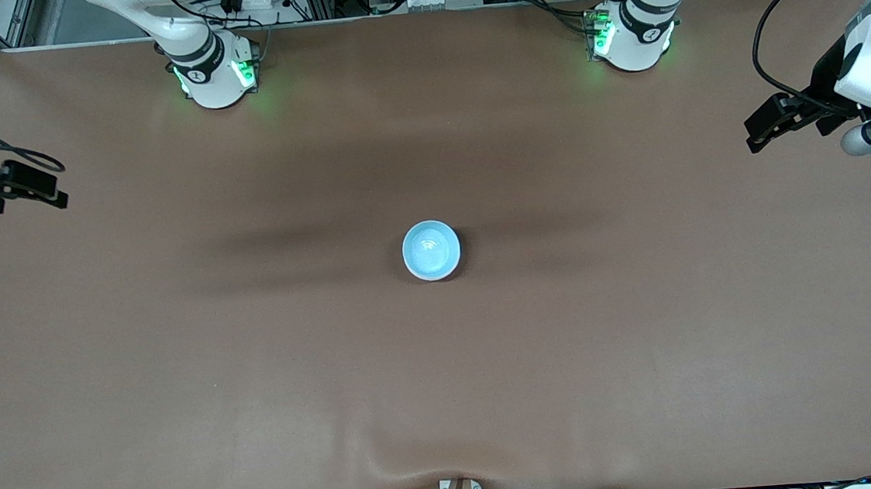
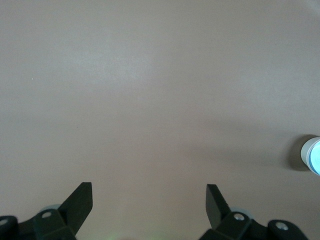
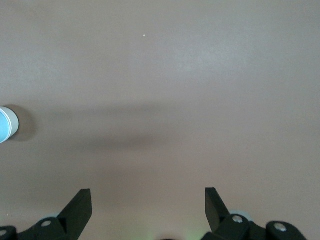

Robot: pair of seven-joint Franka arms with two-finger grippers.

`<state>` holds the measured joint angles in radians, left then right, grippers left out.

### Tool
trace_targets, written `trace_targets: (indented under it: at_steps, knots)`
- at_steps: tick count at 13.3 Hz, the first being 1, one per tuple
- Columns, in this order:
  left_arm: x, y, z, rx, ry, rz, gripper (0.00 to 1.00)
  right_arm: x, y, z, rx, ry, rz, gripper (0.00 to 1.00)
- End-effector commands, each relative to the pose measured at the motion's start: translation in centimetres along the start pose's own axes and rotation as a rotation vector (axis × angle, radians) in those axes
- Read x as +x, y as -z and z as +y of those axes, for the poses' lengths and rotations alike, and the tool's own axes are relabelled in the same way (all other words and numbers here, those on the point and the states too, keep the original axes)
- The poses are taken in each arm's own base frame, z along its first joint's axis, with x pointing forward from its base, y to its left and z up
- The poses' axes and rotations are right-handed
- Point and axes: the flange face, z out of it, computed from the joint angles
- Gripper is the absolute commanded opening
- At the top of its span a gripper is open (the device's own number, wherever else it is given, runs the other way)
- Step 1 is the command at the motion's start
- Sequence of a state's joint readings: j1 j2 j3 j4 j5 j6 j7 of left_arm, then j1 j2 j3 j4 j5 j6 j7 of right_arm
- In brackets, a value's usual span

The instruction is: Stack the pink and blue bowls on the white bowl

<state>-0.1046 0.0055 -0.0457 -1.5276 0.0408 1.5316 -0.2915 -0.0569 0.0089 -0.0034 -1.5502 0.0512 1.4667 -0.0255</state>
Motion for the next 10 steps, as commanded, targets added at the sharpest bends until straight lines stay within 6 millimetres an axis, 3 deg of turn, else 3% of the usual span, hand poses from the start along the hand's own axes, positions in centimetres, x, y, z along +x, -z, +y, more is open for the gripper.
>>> trace_targets:
  at_steps: [1,10]
  knots:
    - [-0.3,0.7,-0.2,-0.007,-0.027,0.014,1.00,-0.3,1.4,0.4,-0.047,0.011,-0.009,1.00]
    - [-1.3,1.0,0.7,-0.009,-0.094,-0.019,1.00,-0.3,1.9,0.6,-0.053,0.007,0.020,1.00]
